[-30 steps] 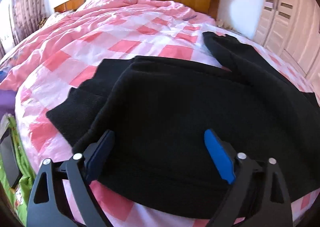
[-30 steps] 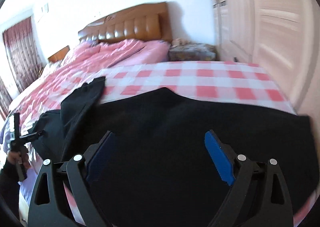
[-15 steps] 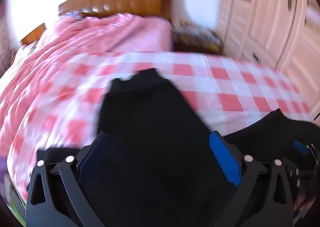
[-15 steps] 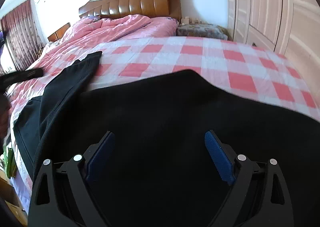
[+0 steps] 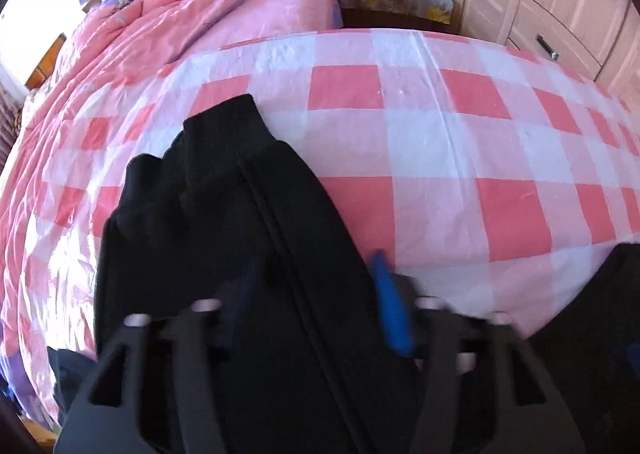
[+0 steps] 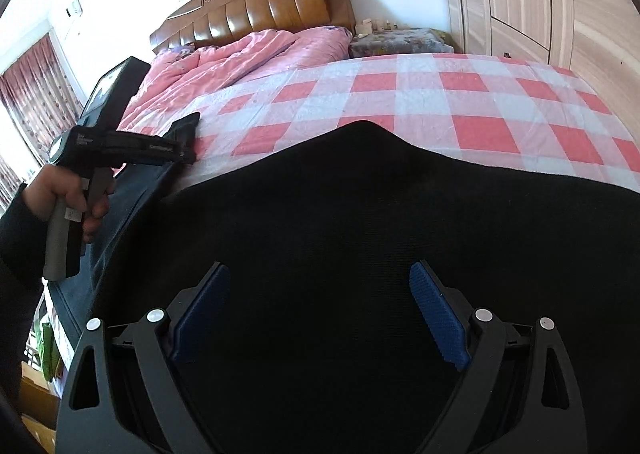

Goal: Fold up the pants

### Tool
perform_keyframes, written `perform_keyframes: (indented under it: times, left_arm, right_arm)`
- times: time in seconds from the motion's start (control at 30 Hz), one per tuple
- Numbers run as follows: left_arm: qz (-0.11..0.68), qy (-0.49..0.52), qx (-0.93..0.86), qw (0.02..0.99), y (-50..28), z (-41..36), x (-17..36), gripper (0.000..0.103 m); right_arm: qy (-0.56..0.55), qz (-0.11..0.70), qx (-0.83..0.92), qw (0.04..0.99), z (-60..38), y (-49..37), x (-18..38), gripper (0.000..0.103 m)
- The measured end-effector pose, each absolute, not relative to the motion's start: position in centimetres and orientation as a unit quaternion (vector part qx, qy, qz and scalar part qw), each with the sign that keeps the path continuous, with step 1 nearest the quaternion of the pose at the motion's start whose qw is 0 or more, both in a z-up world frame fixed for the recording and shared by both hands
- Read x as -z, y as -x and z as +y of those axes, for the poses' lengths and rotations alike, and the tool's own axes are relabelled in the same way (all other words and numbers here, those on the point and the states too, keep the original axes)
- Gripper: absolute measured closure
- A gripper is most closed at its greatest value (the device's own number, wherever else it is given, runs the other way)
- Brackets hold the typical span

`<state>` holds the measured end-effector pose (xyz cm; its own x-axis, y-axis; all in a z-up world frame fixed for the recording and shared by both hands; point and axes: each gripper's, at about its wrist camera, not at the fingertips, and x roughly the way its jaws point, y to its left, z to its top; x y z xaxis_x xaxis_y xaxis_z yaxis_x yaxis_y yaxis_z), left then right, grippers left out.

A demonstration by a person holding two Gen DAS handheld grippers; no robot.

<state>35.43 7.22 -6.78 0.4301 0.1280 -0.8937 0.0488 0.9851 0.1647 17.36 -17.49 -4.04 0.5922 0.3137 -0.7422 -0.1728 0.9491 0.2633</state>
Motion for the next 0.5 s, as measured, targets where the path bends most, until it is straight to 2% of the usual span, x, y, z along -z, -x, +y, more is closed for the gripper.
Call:
perform_keyframes:
  times: [0.03,0.33,0.5]
  left_arm:
    - [0.522,-0.104,-0.027,0.846,-35.1,7.1,6.5,0.094]
    - [0.397,-0.049,-0.038,0.916,-24.0,14.7,-0.2,0.095]
    - [0.364,-0.01,-0.076,0.928,-14.9,20.7,-1.0,0.095]
  right_arm:
    - [-0.082,0.431,-0.137,0.888,-17.5,-17.4,4.0,0.015]
    - [-0.09,0.429,-0.139,0.888,-17.7,-17.4,4.0,0.015]
    - [-0.089,0.43,-0.138,0.888,-17.7,-17.4,4.0,0.015]
